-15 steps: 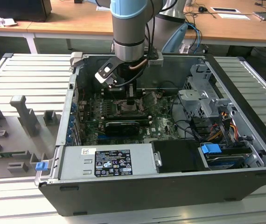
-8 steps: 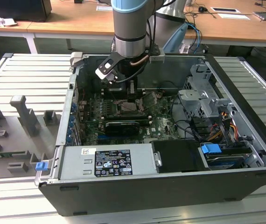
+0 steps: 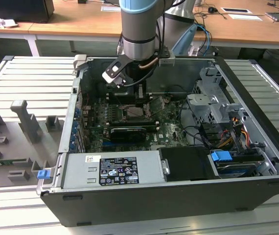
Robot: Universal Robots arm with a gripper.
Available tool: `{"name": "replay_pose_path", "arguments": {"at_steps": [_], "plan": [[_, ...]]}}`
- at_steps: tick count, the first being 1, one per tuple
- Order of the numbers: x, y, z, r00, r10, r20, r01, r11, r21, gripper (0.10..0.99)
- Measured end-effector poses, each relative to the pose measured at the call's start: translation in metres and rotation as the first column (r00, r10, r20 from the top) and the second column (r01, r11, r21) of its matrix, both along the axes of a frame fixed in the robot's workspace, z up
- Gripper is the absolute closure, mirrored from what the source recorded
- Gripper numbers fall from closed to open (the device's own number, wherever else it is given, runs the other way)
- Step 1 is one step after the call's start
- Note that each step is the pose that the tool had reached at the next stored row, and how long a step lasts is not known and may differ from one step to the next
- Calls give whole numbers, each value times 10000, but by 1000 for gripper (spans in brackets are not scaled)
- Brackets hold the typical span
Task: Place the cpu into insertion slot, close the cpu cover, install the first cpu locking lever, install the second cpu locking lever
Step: 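Close the cpu cover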
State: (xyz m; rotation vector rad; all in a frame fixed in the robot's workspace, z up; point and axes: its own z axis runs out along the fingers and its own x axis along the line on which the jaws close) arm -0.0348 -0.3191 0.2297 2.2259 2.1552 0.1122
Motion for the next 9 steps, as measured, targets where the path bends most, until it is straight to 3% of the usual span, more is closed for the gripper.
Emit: {"name": "replay_pose_path", "arguments": {"at_steps": [9], "plan": [[0, 0, 190, 10000, 0, 0, 0, 10000, 1, 980]]}}
